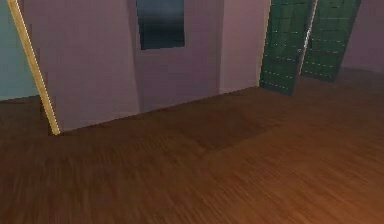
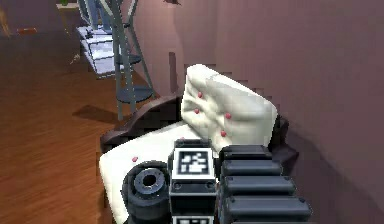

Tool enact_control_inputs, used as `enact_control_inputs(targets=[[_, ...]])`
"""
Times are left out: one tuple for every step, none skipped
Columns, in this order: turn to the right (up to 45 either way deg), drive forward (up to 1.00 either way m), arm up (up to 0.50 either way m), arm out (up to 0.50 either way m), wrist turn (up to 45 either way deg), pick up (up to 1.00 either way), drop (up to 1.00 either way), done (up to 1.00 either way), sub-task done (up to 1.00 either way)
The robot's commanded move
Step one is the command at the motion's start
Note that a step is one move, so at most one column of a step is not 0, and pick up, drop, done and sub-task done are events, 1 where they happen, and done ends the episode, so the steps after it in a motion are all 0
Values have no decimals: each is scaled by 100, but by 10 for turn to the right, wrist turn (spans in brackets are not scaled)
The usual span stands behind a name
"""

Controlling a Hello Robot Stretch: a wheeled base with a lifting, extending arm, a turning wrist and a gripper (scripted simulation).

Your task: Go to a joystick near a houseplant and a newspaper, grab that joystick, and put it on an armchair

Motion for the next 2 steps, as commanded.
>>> enact_control_inputs(targets=[[450, 0, 0, 0, 0, 0, 0, 0, 0], [30, 0, 0, 0, 0, 0, 0, 0, 0]])
